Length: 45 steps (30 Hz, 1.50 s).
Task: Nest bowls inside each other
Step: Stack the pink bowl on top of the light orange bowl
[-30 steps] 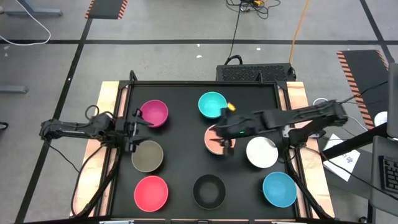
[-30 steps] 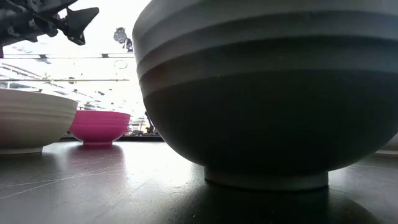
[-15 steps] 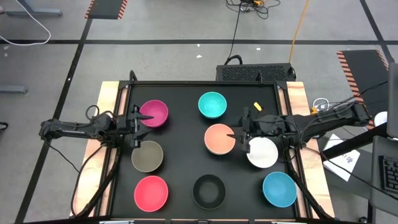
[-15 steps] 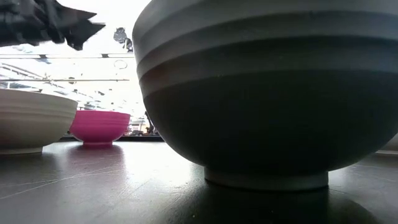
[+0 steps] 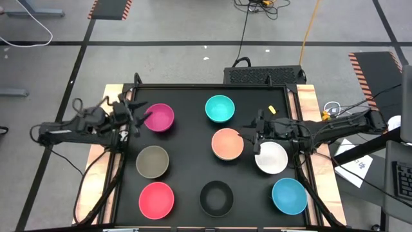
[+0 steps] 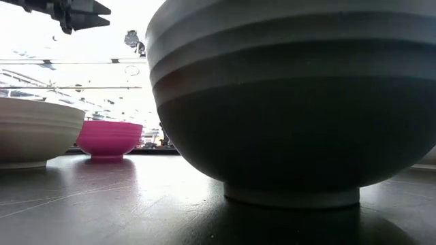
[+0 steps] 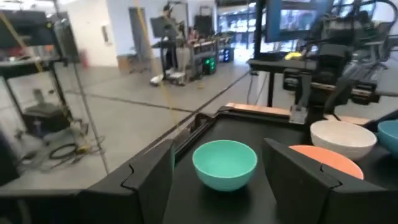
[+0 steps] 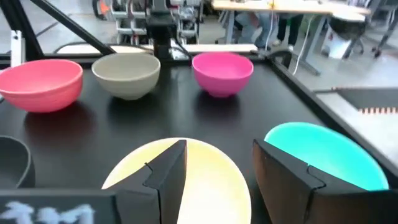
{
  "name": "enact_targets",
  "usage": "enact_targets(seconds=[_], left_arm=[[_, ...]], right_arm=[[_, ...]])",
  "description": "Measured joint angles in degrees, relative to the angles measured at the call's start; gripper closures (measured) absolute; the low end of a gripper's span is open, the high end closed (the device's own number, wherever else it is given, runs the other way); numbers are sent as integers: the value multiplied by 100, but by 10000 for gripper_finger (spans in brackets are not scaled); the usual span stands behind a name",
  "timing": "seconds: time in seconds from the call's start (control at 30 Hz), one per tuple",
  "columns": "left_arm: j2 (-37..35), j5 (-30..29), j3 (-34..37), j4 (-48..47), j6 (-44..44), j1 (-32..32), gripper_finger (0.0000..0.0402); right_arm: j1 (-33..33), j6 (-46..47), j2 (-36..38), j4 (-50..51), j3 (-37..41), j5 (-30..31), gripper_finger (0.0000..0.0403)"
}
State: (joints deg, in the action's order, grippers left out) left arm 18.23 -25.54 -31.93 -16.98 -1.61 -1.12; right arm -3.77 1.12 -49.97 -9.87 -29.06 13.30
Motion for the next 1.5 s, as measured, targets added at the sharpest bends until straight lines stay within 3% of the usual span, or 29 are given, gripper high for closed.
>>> enact_targets(seconds=[0.13, 0.3, 0.43, 0.57, 0.77, 0.9, 1.1, 1.5], left_arm=[[573, 4, -575, -816, 238, -189, 158], [1254, 522, -716, -836, 592, -500, 139], [2027, 497, -857, -1484, 1129, -1194, 109], [2912, 1395, -1093, -1945, 1220, -2042, 86], [3998, 2638, -1634, -2533, 921, -2703, 65], [4493, 3026, -2057, -3067, 796, -2811, 64], [4892, 2865, -2582, -3884, 887, -2757, 64], [5414, 2988, -2236, -3987, 1035, -2406, 64]], right_arm=[[124, -225, 418, 24, 0, 8, 227], [297, -351, 935, 202, 0, -70, 227], [420, -209, 1330, 320, 0, -409, 227], [457, 215, 1632, 608, 0, -861, 227], [455, 525, 1773, 1115, 0, -906, 227], [455, 585, 1785, 1233, 0, -970, 227], [455, 596, 1785, 1233, 0, -1201, 227], [455, 615, 1783, 1238, 0, -1211, 227]])
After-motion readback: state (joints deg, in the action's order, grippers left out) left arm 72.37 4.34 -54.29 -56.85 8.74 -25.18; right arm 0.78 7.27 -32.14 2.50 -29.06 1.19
